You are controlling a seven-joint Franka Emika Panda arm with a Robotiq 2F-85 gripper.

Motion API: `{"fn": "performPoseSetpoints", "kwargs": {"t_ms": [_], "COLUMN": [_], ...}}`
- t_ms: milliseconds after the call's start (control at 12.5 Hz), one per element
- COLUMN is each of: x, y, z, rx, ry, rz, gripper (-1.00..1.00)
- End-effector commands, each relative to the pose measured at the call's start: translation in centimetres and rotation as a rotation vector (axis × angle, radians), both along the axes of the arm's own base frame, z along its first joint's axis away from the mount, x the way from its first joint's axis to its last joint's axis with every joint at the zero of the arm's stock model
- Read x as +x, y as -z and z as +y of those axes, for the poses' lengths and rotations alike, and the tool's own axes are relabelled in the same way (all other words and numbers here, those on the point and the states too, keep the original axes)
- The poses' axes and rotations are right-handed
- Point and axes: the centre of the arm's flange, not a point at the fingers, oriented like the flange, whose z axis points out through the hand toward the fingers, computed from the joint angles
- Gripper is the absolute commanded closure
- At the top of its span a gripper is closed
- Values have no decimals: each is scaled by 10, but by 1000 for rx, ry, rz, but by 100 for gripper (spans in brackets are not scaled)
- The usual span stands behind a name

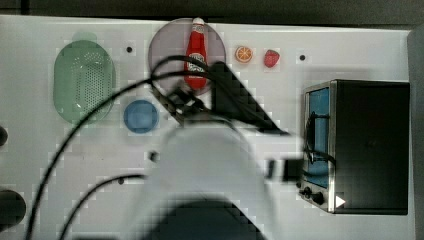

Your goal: Drag strainer backwards.

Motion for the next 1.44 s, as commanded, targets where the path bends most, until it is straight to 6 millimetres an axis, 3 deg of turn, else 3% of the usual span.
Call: {"fn": "performPoseSetpoints", "kwargs": {"t_ms": [80, 320, 640, 960, 1440], "x": [29, 44, 58, 82, 120], "y": [95, 146, 220, 282, 362], "z": [98, 162, 227, 268, 310], "rx": [5, 46, 146, 226, 269], "ry": [-18, 51, 248, 453, 699], "rz": [143, 168, 218, 299, 415], "gripper": [-100, -100, -100, -100, -100]}}
